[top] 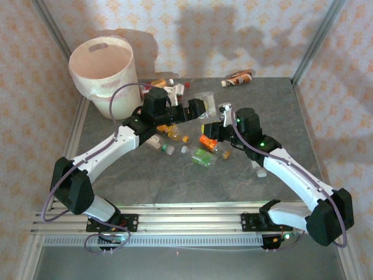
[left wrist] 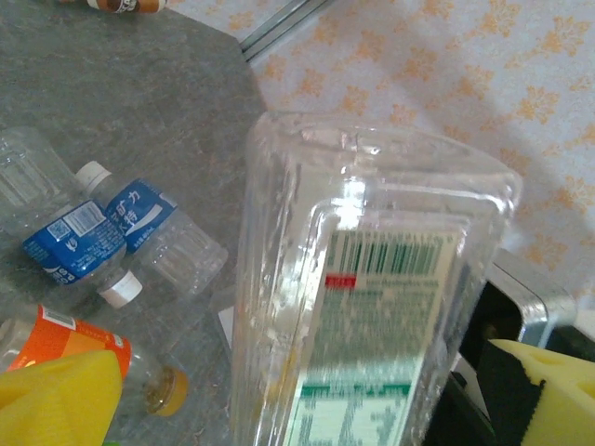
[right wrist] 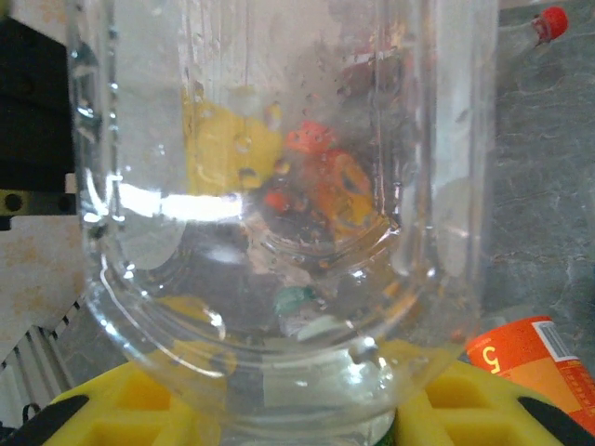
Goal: Put the plastic bottles in the bin
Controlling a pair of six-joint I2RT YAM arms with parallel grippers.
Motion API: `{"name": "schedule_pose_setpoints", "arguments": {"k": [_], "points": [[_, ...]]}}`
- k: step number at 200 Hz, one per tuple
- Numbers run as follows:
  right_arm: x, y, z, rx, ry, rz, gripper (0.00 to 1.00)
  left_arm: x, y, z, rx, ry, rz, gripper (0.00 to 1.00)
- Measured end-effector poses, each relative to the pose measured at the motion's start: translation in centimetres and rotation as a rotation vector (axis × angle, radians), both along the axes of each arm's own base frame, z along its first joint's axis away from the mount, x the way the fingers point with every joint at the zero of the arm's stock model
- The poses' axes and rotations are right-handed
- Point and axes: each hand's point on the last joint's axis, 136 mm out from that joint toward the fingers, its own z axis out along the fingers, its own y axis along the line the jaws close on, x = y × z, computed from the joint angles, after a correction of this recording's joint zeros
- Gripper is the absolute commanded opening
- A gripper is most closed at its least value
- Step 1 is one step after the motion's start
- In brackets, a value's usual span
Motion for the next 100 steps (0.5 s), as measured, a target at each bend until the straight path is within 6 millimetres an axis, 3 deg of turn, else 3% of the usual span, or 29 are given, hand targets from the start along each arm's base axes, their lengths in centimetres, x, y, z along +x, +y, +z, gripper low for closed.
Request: {"name": "schedule_pose_setpoints", "arguments": {"k": [42, 76, 100], "points": [[-1.0, 0.9, -0.7, -0.024, 0.024, 0.054, 0.23, 1.1, 0.0, -0.8, 0.055, 0.002, 0.036, 0.98], [-1.9, 1.9, -0.1, -0.041, 0.023, 0.110, 0.23, 1.7, -0.7, -0.3, 0.133, -0.024, 0.042, 0.71], [-1.9, 1.9, -0.1, -0.053, 0.027, 0.112, 0.23, 1.6, -1.1, -0.1, 0.165, -0.039, 0.043, 0.60]]}}
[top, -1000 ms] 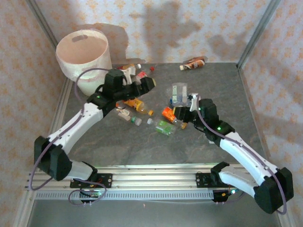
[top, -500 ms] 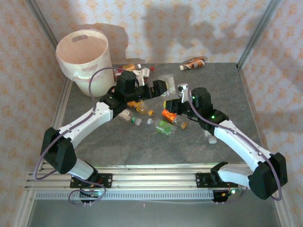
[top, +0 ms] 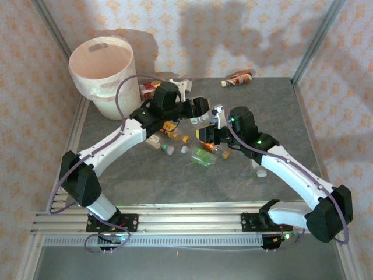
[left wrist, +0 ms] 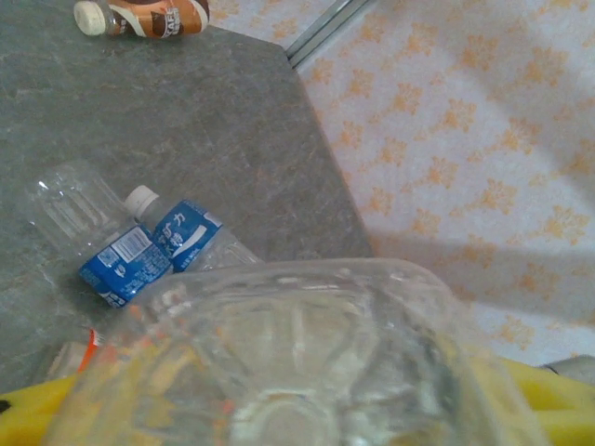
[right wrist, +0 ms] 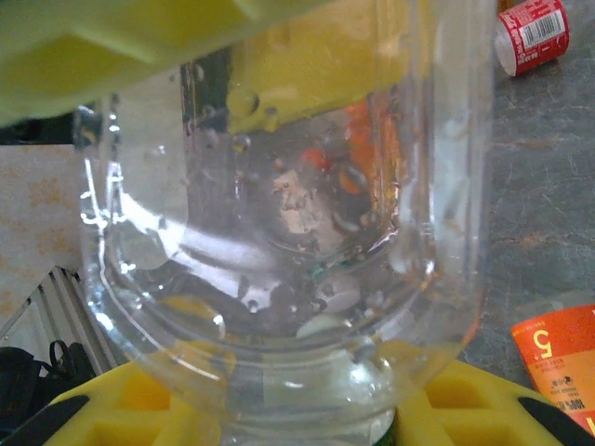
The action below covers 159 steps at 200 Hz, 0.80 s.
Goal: Put the plastic bottles in the bin
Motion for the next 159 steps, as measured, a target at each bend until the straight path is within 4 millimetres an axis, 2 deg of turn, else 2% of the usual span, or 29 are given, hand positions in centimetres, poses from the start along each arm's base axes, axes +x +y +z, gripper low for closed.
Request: {"name": "schedule_pose_setpoints", "arguments": {"k": [14, 21, 38, 67, 83, 134, 159], "points": [[-0.1, 0.0, -0.1, -0.007, 0.008, 0.001, 0.27, -0.1, -0.1, -0.1, 0.000, 0.006, 0.001, 0.53], [-0.1, 0.0, -0.1, -0.011, 0.008, 0.000, 0.34, -0.1, -0.1, -0.1, -0.002, 0.009, 0.002, 0.51], [-0.1, -0.1, -0.1, -0.018, 0.007, 0.002, 0.60, -0.1, 0.0, 0.0, -0.006, 0.008, 0.007, 0.50], [0.5, -0.7, 0.0, -0.042, -0.003, -0.042, 0.83, 0.1, 0.9, -1.2, 0.039, 0.018, 0.048, 0.48], [0.6, -1.0, 0.1, -0.053, -0.014, -0.063, 1.00, 0.1, 1.4, -1.8, 0.060, 0.028, 0.071, 0.46], [0.2, -2.6, 3.2, -0.010, -0.083, -0.135, 0.99, 0.3, 2.4, -2.2, 0.087, 0.024, 0.120, 0.45], [0.5, -4.0, 3.7, -0.010, -0.103, -0.220, 0.99, 0.4, 3.2, -2.5, 0.113, 0.028, 0.155, 0.45]]}}
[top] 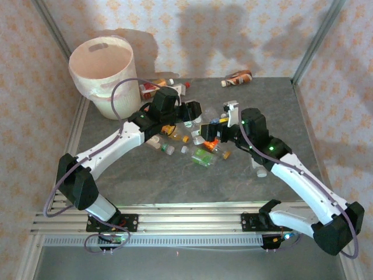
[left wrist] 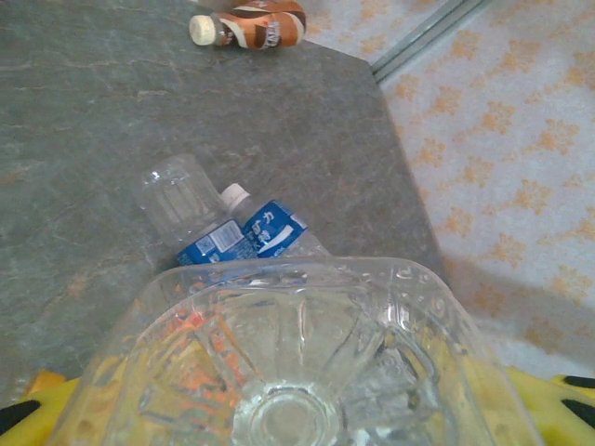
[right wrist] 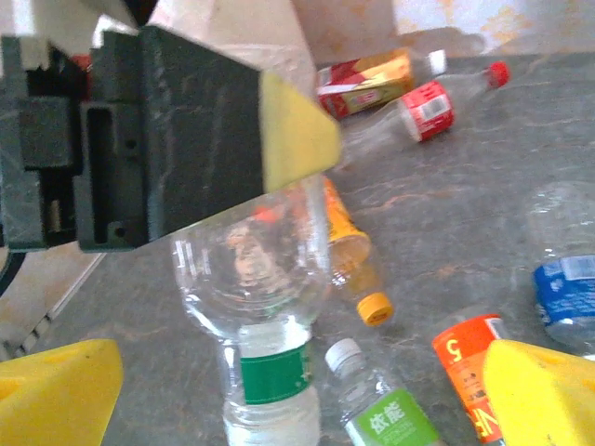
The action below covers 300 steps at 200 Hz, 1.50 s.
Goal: Put the plastic bottles in the bin
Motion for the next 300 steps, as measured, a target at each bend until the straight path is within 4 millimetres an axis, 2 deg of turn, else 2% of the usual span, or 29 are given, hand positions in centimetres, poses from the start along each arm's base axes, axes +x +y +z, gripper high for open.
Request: {"name": "schedule_pose_setpoints", "arguments": {"k": [41, 54, 82, 99, 135, 161, 211, 242, 265, 300], "points": [[0.8, -2.8, -0.2, 0.002, -0.024, -0.172, 0.99, 0.5, 2.2, -0.2, 0.040, 0.008, 0.073, 0.45], [1.1, -3.9, -0.2, 0.006, -0.031, -0.241, 0.99, 0.8, 3.4, -0.1, 0.053, 0.008, 0.109, 0.46], [2.4, -7.6, -0.5, 0.009, -0.027, -0.490, 0.99, 1.4, 6.8, 0.3, 0.090, 0.007, 0.219, 0.46], [2.8, -8.9, -1.4, -0.014, -0.012, -0.575, 0.99, 1.8, 9.2, 0.6, 0.112, 0.009, 0.297, 0.46], [2.9, -9.2, -4.8, -0.055, 0.053, -0.607, 0.99, 2.5, 14.1, 1.5, 0.166, 0.003, 0.434, 0.46], [2.8, -9.5, -5.7, -0.064, 0.072, -0.625, 0.99, 3.2, 17.4, 4.8, 0.210, -0.083, 0.530, 0.47], [3.1, -9.5, -5.1, -0.048, 0.051, -0.629, 0.99, 3.1, 22.4, 14.4, 0.300, -0.316, 0.675, 0.47], [3.2, -9.4, -4.8, -0.037, 0.043, -0.629, 0.99, 3.1, 25.5, 19.0, 0.375, -0.417, 0.767, 0.48], [3.2, -9.4, -4.6, -0.026, 0.032, -0.632, 0.99, 4.3, 27.5, 20.9, 0.438, -0.456, 0.828, 0.48], [3.3, -9.9, -4.5, -0.022, 0.016, -0.653, 0.99, 6.5, 30.8, 20.9, 0.548, -0.452, 0.908, 0.49]]}}
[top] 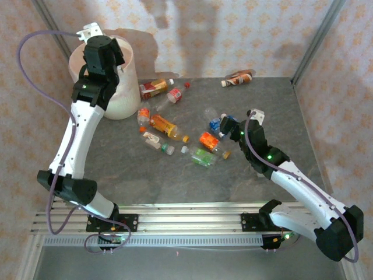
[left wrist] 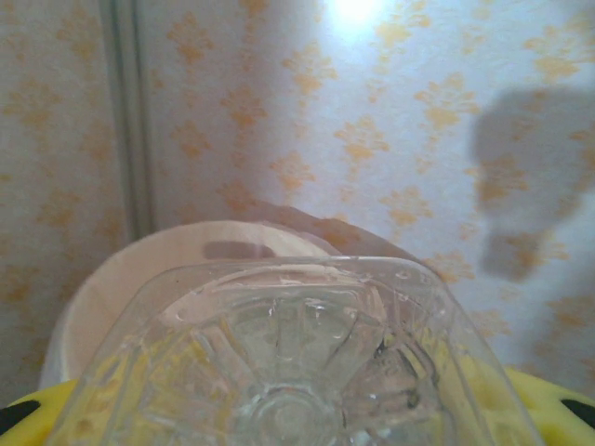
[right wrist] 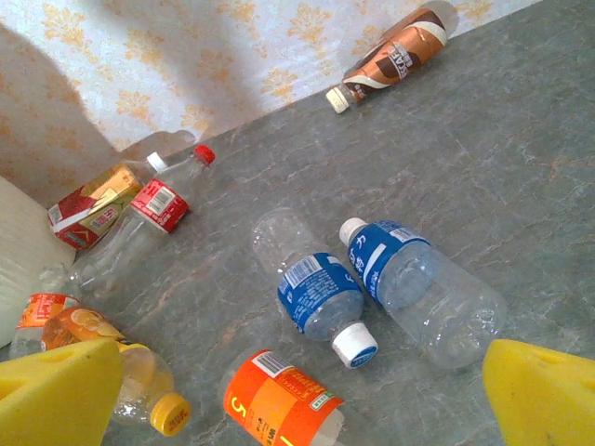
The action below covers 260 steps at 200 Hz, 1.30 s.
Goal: Put the plastic bottles in the bin
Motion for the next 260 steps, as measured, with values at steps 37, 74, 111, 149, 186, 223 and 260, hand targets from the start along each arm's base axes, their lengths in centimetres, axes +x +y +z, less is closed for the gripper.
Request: {"name": "schedule_pose_setpoints", "arguments": {"k": [37, 74, 111, 149, 186, 223, 260], "points": [[0.1, 0.0, 0.2, 0.001, -0.010, 0.002, 0.99, 2.3, 5.3, 0.4, -0.012, -0.008, 0.101, 0.49], [0.0, -0.1, 0.5, 0.006, -0.018, 0.000, 0.99, 4.0, 10.3, -0.3, -0.095, -0.032, 0.183, 0.49], [-0.1, -0.3, 0.4, -0.002, -0.014, -0.009, 0.99, 6.5, 13.9, -2.9, -0.164, -0.017, 0.252, 0.50], [-0.8, -1.4, 1.3, -0.014, -0.039, -0.041, 0.99, 9.7, 15.8, -8.2, -0.165, 0.076, 0.309, 0.50], [-1.7, -2.6, 2.5, -0.021, -0.071, -0.068, 0.99, 12.2, 17.0, -12.4, -0.135, 0.180, 0.341, 0.52], [-1.8, -2.9, 1.2, -0.045, -0.041, -0.075, 0.99, 12.1, 17.8, -14.8, -0.099, 0.265, 0.395, 0.60], [-1.6, -2.7, 0.2, -0.065, -0.012, -0.073, 0.99, 10.4, 19.0, -14.8, -0.056, 0.300, 0.502, 0.63]]}}
